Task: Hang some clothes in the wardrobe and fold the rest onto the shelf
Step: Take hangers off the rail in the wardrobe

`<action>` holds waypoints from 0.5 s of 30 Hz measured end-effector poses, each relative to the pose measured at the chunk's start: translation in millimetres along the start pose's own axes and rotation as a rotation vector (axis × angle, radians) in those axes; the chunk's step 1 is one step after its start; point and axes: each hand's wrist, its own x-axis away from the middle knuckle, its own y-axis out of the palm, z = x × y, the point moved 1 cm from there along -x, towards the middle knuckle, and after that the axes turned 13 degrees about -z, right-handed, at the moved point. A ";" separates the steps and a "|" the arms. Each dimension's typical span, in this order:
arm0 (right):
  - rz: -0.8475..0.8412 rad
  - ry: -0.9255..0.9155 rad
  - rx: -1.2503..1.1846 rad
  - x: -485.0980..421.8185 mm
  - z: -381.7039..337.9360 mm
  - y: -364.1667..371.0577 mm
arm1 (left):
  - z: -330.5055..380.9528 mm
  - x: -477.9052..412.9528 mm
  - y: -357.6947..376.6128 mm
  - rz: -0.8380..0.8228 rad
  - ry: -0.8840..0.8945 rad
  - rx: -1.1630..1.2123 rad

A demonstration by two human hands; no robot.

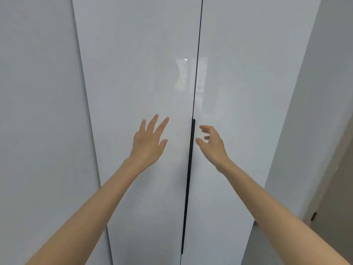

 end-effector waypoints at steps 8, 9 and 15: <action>0.023 0.093 0.046 -62.0 50.6 18.1 | -33.0 -67.7 52.6 0.201 0.018 -0.314; 0.019 0.084 0.044 -69.5 56.7 20.6 | -36.5 -75.9 59.7 0.225 0.024 -0.363; 0.100 0.019 0.027 -101.5 78.7 31.7 | -50.3 -106.0 90.3 0.229 0.003 -0.447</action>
